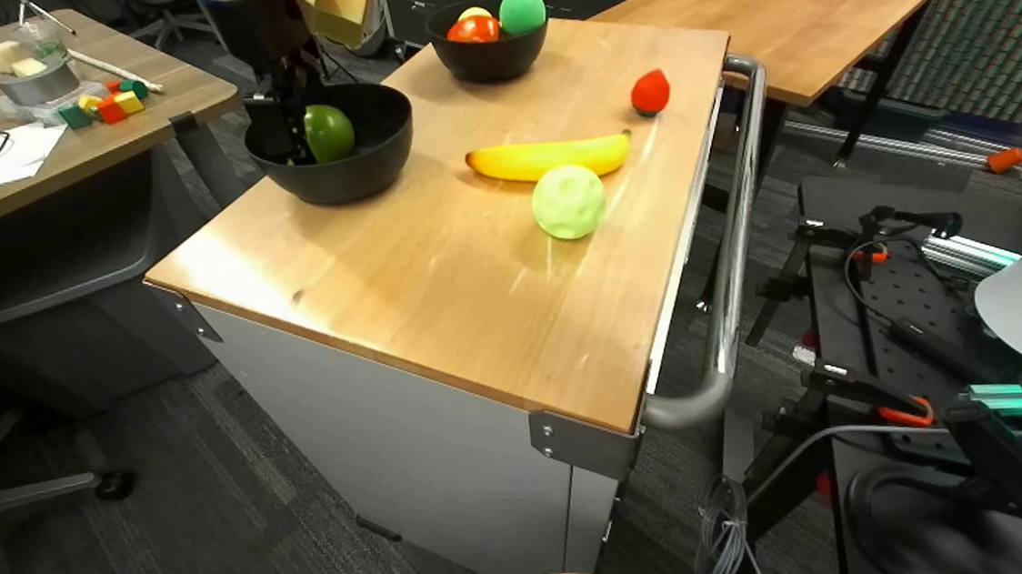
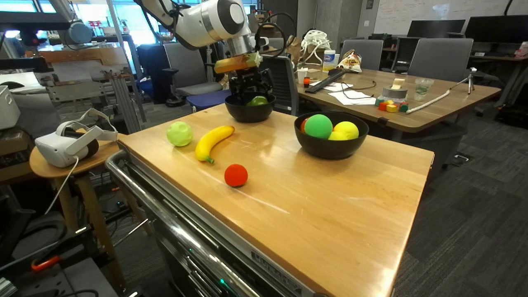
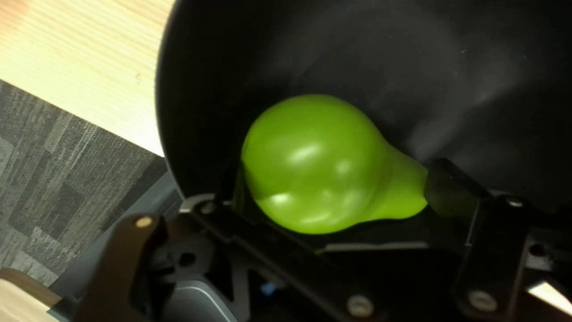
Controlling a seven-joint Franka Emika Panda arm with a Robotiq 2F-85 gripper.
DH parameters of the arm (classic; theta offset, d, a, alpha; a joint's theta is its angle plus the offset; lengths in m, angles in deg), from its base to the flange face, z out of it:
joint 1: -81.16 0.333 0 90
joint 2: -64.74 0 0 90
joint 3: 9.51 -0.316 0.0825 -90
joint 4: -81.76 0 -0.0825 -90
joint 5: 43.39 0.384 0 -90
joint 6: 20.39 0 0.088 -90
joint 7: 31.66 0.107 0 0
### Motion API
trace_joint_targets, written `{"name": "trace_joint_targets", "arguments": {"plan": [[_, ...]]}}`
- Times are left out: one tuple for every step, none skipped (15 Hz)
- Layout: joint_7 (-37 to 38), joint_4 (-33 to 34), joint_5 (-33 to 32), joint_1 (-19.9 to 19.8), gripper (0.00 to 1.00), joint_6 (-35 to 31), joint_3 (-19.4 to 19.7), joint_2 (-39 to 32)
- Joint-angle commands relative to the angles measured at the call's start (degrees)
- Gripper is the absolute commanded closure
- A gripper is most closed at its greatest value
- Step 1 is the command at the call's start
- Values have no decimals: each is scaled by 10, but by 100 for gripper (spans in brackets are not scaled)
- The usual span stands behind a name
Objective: Take the fruits out of the left and right bowl respectively and put them on the table
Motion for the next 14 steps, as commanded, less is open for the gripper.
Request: {"name": "trace_joint_targets", "arguments": {"plan": [[-28,27,27,9,0,34,7,-18],[-32,25,29,9,0,41,7,-19],[-34,23,31,9,25,46,7,-20],[-35,22,32,10,26,51,8,-23],[-35,21,32,12,32,56,9,-25],[-35,19,31,12,42,58,9,-26],[-35,18,32,13,50,58,9,-25],[-33,15,30,13,56,57,10,-22],[-31,12,30,13,56,55,10,-16],[-32,9,30,13,57,54,9,-13],[-30,5,30,13,57,54,10,-7],[-30,-1,30,12,57,55,9,1],[-30,-7,29,14,57,61,10,13],[-32,-18,24,18,57,71,10,33]]}}
